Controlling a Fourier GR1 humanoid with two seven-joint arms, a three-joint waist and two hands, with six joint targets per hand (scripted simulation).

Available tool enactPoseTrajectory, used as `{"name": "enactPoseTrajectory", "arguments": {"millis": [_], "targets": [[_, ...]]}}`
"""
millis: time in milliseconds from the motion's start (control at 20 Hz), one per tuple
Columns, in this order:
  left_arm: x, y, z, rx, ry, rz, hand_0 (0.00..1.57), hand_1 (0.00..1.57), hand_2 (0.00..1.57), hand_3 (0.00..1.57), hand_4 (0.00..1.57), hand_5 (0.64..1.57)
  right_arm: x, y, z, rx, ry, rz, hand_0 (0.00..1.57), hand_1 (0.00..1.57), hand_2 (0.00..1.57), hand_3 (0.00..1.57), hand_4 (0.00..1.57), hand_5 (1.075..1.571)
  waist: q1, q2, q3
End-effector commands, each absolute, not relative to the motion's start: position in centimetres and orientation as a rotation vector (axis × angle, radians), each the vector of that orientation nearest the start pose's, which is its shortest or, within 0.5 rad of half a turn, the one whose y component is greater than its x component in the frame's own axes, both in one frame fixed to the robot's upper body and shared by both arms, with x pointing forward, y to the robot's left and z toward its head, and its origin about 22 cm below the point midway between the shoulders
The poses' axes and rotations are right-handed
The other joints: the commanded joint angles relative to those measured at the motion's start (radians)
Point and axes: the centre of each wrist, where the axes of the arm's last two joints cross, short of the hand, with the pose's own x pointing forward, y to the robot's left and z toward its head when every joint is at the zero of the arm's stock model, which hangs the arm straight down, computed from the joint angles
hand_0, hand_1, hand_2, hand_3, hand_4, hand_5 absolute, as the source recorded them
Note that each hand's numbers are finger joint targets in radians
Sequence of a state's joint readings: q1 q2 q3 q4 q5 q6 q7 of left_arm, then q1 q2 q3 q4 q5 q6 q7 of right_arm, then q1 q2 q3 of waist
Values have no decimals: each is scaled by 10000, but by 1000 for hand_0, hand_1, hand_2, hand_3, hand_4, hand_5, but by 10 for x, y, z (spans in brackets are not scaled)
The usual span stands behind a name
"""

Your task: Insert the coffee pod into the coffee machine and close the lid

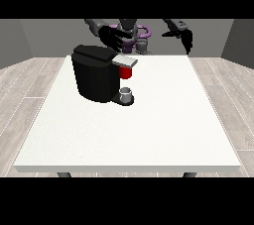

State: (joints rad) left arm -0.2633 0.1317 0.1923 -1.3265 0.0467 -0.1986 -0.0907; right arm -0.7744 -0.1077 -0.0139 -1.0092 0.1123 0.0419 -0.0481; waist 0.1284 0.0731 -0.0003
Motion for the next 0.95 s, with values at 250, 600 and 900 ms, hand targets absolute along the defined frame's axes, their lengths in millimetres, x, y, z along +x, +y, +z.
{"name": "enactPoseTrajectory", "arguments": {"millis": [250, 600, 900], "targets": [[296, 245, 24, -1107, -17285, -1748, 0, 0, 0, 0, 0, 1571, 414, -170, 106, -284, -17877, 4407, 0, 0, 0, 0, 125, 1571, 522, -78, 5], [283, 268, -2, -915, -16397, -1116, 0, 0, 0, 0, 145, 1571, 368, -128, 51, 2404, -17856, 4549, 0, 0, 0, 0, 352, 1571, -232, -1359, 5], [270, 281, -30, -50, -16393, -320, 0, 0, 0, 0, 192, 1571, 332, -141, 19, 2765, -17240, 2621, 0, 0, 0, 0, 157, 1571, -1400, -1642, 1]]}}
